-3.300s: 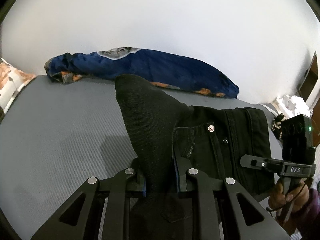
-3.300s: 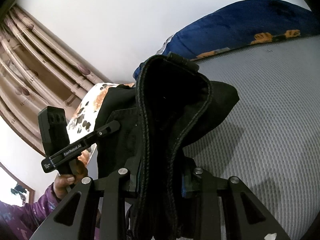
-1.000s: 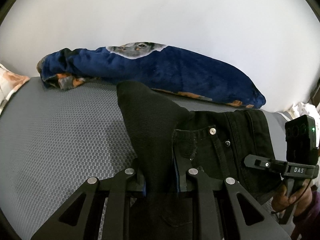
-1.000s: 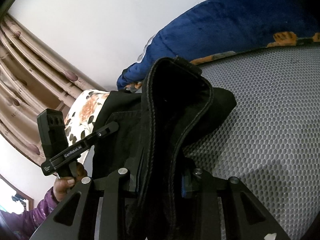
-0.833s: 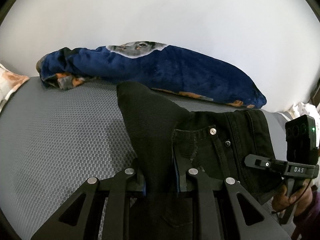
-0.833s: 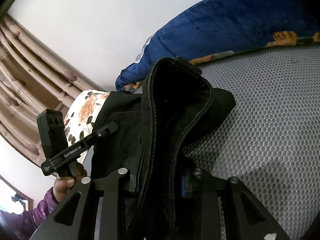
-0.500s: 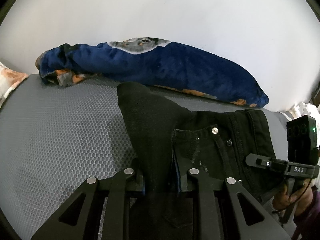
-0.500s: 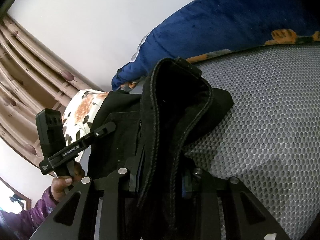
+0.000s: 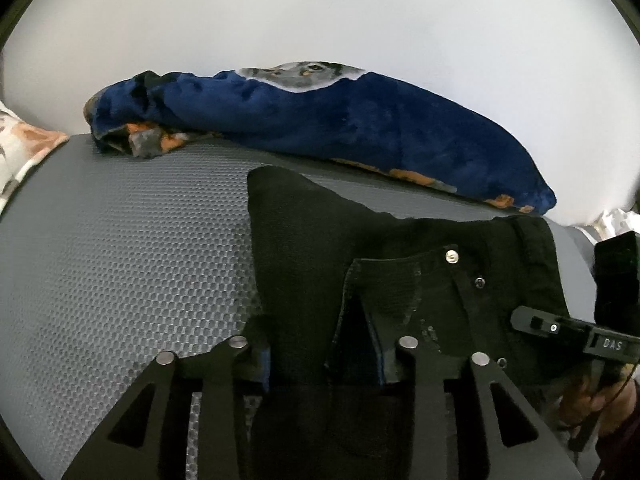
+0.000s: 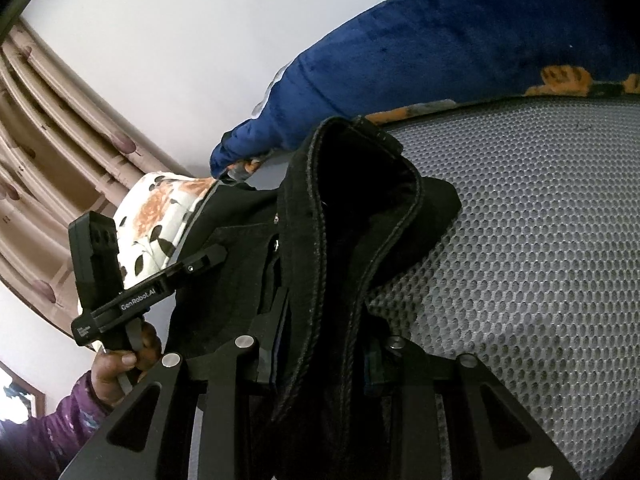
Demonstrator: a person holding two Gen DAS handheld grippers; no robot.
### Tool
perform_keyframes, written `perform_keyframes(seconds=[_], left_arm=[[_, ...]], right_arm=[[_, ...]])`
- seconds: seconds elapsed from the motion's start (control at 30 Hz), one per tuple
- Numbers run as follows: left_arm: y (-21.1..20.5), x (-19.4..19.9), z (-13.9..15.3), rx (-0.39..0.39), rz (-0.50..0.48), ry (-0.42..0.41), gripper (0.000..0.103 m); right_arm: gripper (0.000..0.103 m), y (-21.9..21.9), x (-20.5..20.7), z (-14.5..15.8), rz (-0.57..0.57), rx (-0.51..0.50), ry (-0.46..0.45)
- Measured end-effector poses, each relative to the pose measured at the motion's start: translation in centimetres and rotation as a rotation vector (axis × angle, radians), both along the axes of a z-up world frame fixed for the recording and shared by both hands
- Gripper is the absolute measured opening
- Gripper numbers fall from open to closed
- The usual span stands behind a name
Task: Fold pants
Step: 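Lower the jeans onto the bed and open both grippers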
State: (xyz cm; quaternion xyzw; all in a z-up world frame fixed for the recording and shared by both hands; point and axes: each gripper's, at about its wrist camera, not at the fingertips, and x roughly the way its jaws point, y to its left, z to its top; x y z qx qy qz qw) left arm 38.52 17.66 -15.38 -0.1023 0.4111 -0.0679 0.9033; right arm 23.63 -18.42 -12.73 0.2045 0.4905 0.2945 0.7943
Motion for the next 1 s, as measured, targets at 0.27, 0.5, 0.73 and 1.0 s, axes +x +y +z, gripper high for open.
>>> perform_keyframes(seconds=[0.27, 0.5, 0.73, 1.0], left_arm=[[0.2, -0.1, -0.4, 0.064, 0.048, -0.014, 0.058], [1.0, -0.5, -0.8, 0.102, 0.097, -0.03, 0.077], [1.3, -0.4, -1.0, 0.103, 0.116, -0.025, 0.084], [1.4, -1.2, -0.5, 0.152, 0.14, -0.036, 0.085]], right_arm=[[0.027, 0.7, -0.5, -0.4, -0.01, -0.05, -0.028], [0.032, 1.5, -0.8, -0.8, -0.035, -0.103, -0.051], [0.046, 2.5, -1.1, -0.6, -0.064, -0.168, -0.08], [0.055, 2.1, -2.1, 0.9, -0.143, -0.216, -0.175]])
